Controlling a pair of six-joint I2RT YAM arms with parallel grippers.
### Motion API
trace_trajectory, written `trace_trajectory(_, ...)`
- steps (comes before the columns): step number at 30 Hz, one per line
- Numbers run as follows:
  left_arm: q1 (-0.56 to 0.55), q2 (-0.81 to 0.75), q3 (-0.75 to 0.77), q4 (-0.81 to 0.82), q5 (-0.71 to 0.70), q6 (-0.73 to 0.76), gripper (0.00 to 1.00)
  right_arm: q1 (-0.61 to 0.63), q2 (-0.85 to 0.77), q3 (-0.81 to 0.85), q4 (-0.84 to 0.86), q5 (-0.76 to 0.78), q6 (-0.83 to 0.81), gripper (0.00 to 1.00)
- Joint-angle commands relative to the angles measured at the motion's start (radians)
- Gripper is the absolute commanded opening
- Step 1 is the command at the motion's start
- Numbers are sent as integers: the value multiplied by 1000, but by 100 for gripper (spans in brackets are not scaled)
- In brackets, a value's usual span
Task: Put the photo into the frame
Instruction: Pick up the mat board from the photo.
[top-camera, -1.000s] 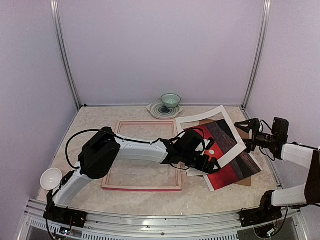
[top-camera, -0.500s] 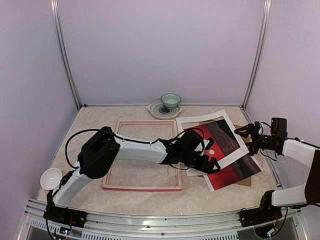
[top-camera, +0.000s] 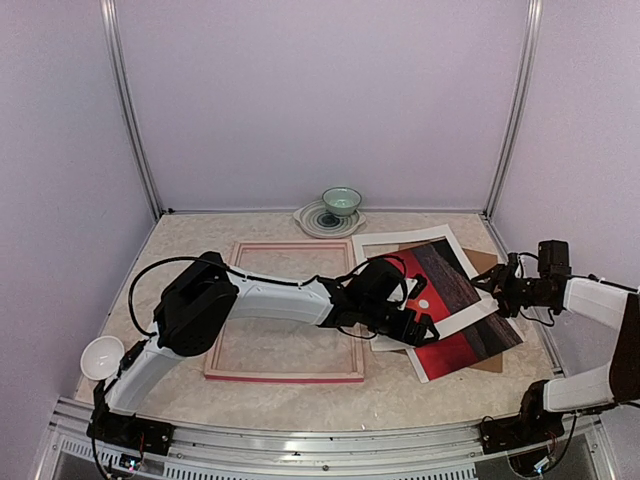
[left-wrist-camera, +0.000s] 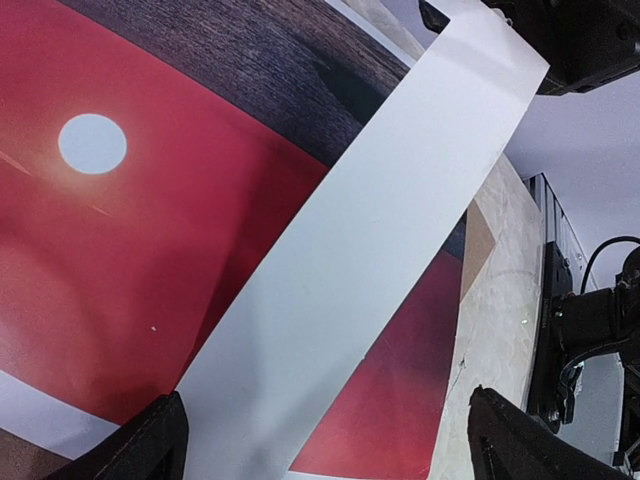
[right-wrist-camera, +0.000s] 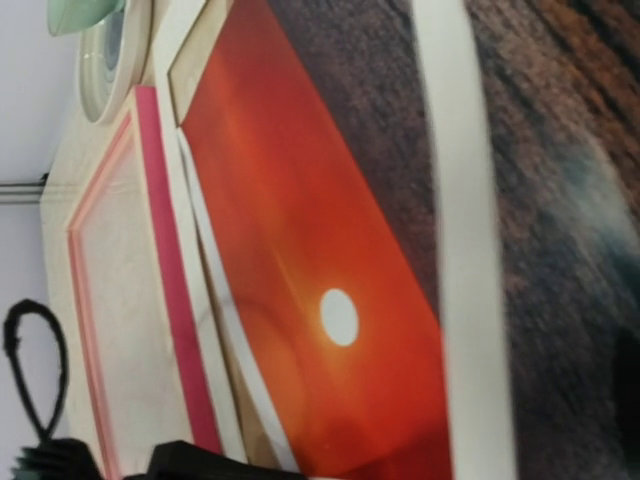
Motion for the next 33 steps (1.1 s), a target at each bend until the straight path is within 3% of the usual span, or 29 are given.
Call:
trace_trajectory(1,18,-43,-22,-64,1,5,96,-11,12,9,-15,21,-31,58)
trace_trajectory(8,30,-101,-12,-68,-2,12,97,-11,6,12,-14,1,-32,28)
trace_trajectory(13,47,-163,-20,-66,-3,15,99,-12,-7,21,-26,-11,-29,17)
trace_trajectory(21,90,-321,-132,-45,-44,11,99,-12,-29,44,-28,-43,1,5)
trace_trajectory(33,223,-657,-577,21,-176,-5,99,-12,-89,37,116,-120,186,0)
